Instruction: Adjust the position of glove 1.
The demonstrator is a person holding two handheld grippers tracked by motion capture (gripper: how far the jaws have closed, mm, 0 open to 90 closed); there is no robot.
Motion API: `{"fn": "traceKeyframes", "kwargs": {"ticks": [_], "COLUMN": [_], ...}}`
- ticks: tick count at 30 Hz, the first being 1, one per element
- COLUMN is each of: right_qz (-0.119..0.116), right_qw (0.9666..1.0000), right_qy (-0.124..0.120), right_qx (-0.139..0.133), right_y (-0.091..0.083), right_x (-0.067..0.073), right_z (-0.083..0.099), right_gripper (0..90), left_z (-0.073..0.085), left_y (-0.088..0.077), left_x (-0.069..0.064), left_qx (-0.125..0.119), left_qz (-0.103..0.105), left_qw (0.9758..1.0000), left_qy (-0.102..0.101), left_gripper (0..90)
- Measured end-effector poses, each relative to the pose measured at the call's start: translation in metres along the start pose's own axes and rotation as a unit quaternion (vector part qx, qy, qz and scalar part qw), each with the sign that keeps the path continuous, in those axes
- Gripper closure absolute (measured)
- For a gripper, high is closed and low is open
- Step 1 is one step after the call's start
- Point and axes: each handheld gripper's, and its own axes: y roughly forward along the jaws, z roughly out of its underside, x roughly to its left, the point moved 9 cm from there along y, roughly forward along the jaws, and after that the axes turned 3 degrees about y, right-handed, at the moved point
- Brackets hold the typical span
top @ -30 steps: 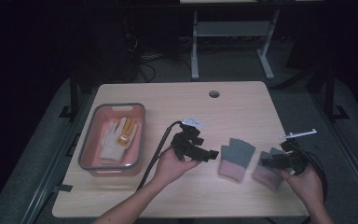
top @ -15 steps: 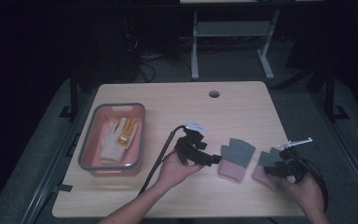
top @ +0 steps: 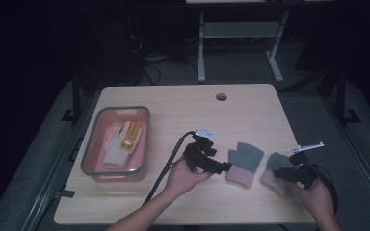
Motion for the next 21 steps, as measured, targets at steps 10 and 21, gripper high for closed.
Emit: {"fn": "traceKeyframes", "kwargs": {"ticks": [10,21], "right_qz": [-0.014,-0.026], "right_qw": [0.9997,0.9992], "right_qy": [0.019,-0.01], "right_qx": [-0.001,-0.029], "right_y": [-0.007,-0.03], "right_x": [-0.002,0.019], "right_z": [-0.004,-0.027], "right_gripper": [79.6,80.0], "left_z": [-0.001,-0.001], "left_y": [-0.003,-0.003], "left_x": [0.003,0.003], "left_qx": [0.0,0.001], "left_qz": [-0.002,0.002], "left_qw": [1.0,1.0], "left_qy": [-0.001,0.0], "left_gripper": [21.6,21.6]}}
